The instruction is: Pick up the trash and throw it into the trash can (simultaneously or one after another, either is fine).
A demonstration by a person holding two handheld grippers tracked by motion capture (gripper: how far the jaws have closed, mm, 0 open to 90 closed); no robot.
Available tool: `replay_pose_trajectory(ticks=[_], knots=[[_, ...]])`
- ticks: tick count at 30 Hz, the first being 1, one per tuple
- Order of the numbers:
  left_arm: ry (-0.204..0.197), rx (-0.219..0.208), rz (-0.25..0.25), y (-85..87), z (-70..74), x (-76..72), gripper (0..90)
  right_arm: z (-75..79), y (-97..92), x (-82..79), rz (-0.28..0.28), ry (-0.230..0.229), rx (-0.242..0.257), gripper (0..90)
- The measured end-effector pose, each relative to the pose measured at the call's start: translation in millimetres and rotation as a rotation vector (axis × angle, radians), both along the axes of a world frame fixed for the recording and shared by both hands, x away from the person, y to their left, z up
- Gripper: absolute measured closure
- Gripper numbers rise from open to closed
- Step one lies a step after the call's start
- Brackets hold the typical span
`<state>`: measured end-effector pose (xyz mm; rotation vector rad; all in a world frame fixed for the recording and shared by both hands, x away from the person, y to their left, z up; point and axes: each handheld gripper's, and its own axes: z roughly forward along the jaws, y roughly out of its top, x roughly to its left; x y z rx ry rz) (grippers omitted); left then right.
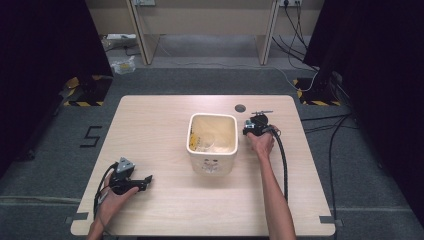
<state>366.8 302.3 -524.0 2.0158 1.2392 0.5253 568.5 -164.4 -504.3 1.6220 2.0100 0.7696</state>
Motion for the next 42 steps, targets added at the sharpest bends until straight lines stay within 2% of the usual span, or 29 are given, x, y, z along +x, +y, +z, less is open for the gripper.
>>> replay_pose_trajectory(ticks=[7, 9, 14, 20, 22, 29, 42], knots=[[0.0, 0.0, 0.0, 0.0, 0.0, 0.0, 13.9, 3.8, -6.5, -5.9, 0.028, -0.011, 0.011, 34.4], [0.0, 0.0, 0.0, 0.0, -0.1, 0.0, 13.9, 10.8, -10.1, -10.2, 0.056, -0.028, 0.03, 34.7], [0.001, 0.0, 0.0, 0.0, 0.0, 0.0, 13.9, 27.4, -13.1, -19.2, 0.106, -0.061, 0.029, 35.0], [0.0, 0.0, 0.0, 0.0, 0.0, 0.0, 13.9, 50.5, -18.9, -30.1, 0.148, -0.101, 0.06, 35.3], [0.001, 0.0, 0.0, 0.0, 0.0, 0.0, 13.9, 56.7, -20.4, -34.6, 0.157, -0.108, 0.08, 35.4], [0.001, 0.0, 0.0, 0.0, 0.0, 0.0, 13.9, 75.2, -19.9, -48.9, 0.211, -0.136, 0.103, 35.4], [0.0, 0.0, 0.0, 0.0, 0.0, 0.0, 13.9, 100.2, -19.9, -60.8, 0.242, -0.183, 0.112, 35.5]])
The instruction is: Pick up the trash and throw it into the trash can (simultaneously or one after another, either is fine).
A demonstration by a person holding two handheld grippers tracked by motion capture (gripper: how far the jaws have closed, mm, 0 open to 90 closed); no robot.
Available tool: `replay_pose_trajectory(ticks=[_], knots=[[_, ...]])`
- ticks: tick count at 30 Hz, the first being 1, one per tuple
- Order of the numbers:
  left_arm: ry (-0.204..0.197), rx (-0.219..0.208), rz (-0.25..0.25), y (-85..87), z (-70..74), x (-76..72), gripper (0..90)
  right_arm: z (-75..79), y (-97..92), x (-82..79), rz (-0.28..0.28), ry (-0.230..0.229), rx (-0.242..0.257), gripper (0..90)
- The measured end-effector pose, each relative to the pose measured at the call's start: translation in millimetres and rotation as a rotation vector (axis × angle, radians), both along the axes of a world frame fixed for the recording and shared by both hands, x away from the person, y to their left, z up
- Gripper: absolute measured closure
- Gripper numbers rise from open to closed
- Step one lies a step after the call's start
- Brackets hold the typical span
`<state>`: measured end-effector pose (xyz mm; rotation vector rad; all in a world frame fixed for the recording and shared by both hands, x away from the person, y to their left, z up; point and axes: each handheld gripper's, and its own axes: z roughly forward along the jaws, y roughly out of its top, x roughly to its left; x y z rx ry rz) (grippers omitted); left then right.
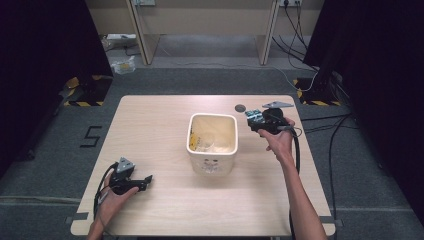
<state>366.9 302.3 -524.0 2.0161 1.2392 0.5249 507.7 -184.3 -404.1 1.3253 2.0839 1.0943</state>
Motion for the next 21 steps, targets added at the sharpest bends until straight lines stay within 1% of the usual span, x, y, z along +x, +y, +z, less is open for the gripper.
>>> replay_pose_trajectory(ticks=[5, 6, 8, 14, 18, 21], knots=[[0.0, 0.0, 0.0, 0.0, 0.0, 0.0, 13.9, 6.8, 0.7, -3.1, 0.003, -0.019, 0.004, 35.5], [0.0, 0.0, 0.0, 0.0, 0.0, 0.0, 13.9, 10.8, 1.1, -5.6, 0.011, -0.029, 0.016, 35.5], [0.0, 0.0, 0.0, 0.0, 0.0, 0.0, 13.9, 13.3, 1.8, -8.0, 0.019, -0.031, 0.025, 35.6], [0.0, 0.0, 0.0, 0.0, 0.0, 0.0, 13.9, 22.3, 2.9, -15.1, 0.039, -0.047, 0.026, 35.6], [0.0, 0.0, 0.0, 0.0, 0.0, 0.0, 13.9, 34.1, 3.9, -20.1, 0.051, -0.068, 0.028, 35.6], [0.001, 0.0, 0.0, 0.0, 0.1, 0.0, 13.9, 42.9, 6.6, -25.4, 0.072, -0.082, 0.032, 35.6]])
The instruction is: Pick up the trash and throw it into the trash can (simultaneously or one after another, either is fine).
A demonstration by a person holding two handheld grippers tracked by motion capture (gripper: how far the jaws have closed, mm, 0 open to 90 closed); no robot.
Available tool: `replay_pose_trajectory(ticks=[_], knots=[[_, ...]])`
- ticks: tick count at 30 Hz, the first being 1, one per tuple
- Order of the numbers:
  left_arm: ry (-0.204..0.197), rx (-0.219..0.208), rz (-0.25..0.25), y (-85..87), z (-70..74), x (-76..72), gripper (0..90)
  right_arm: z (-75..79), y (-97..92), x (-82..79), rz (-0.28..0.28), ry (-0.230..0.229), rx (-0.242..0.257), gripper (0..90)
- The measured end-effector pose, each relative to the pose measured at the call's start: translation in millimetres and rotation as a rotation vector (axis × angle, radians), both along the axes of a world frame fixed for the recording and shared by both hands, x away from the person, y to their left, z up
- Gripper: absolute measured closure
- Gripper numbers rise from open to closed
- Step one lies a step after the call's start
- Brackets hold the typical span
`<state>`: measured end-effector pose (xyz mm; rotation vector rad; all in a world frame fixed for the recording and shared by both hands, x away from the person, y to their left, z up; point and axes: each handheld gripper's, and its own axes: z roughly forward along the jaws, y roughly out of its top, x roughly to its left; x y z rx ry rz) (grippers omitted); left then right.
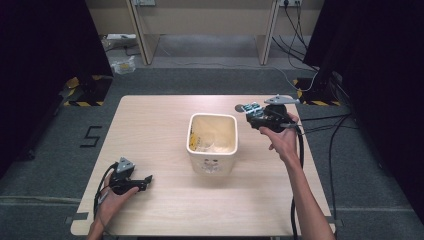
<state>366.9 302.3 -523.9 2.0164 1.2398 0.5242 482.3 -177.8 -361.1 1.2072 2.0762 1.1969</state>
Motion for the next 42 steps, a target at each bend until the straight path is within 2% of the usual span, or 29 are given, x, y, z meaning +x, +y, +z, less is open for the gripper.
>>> replay_pose_trajectory(ticks=[13, 22, 25, 34, 42], knots=[[0.001, 0.001, -0.001, 0.1, 0.1, 0.0, 13.9, 20.2, 15.6, -15.5, 0.079, -0.028, 0.004, 35.6], [0.001, 0.001, -0.001, 0.1, 0.1, 0.0, 13.9, 29.2, 38.4, -27.8, 0.17, -0.037, -0.007, 35.6], [0.001, 0.001, -0.001, 0.1, 0.1, 0.0, 13.8, 29.6, 48.5, -30.5, 0.203, -0.026, -0.009, 35.6], [0.0, 0.0, -0.001, 0.0, 0.0, -0.1, 13.9, 22.7, 82.9, -34.2, 0.298, 0.014, -0.073, 35.6], [0.002, 0.001, -0.001, 0.1, 0.2, -0.1, 13.9, 13.1, 109.5, -30.6, 0.339, 0.074, -0.136, 35.5]])
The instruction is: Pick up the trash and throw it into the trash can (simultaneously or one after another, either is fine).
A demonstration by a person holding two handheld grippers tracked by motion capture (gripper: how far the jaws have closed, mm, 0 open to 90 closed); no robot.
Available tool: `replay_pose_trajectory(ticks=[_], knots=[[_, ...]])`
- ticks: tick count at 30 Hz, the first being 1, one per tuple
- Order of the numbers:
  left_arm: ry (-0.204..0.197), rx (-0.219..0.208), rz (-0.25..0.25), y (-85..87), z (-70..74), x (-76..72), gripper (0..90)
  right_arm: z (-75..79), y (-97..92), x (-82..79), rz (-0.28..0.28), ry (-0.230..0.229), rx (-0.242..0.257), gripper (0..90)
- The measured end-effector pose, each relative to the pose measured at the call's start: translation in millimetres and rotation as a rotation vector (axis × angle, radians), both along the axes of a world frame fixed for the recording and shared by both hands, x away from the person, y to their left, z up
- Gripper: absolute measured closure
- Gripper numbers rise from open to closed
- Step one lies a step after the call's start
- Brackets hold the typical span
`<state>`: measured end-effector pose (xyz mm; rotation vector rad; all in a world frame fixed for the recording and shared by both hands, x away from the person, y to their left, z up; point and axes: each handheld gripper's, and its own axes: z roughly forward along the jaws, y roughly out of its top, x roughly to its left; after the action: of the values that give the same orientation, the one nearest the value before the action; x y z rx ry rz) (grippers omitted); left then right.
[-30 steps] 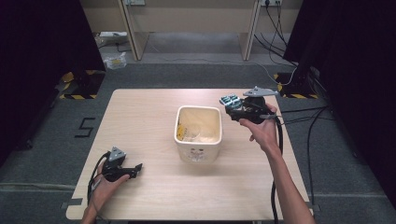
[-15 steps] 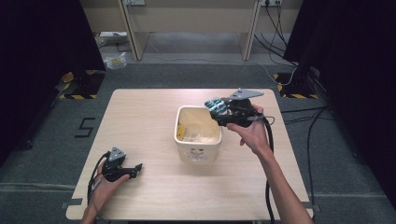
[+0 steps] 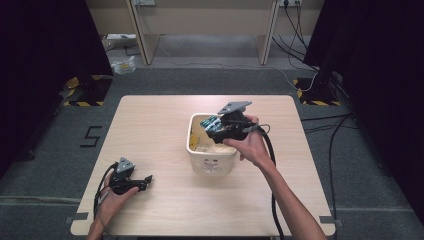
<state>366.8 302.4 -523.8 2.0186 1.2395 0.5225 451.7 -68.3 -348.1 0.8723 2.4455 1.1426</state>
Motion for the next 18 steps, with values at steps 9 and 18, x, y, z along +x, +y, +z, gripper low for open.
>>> replay_pose_trajectory(ticks=[9, 18], knots=[[0.0, 0.0, 0.0, 0.0, 0.0, 0.0, 13.9, -10.8, 20.8, 6.6, 0.005, 0.045, -0.062, 35.5], [0.0, 0.0, 0.0, 0.0, 0.0, 0.0, 13.9, -20.9, 30.1, 13.7, 0.001, 0.08, -0.088, 34.9]])
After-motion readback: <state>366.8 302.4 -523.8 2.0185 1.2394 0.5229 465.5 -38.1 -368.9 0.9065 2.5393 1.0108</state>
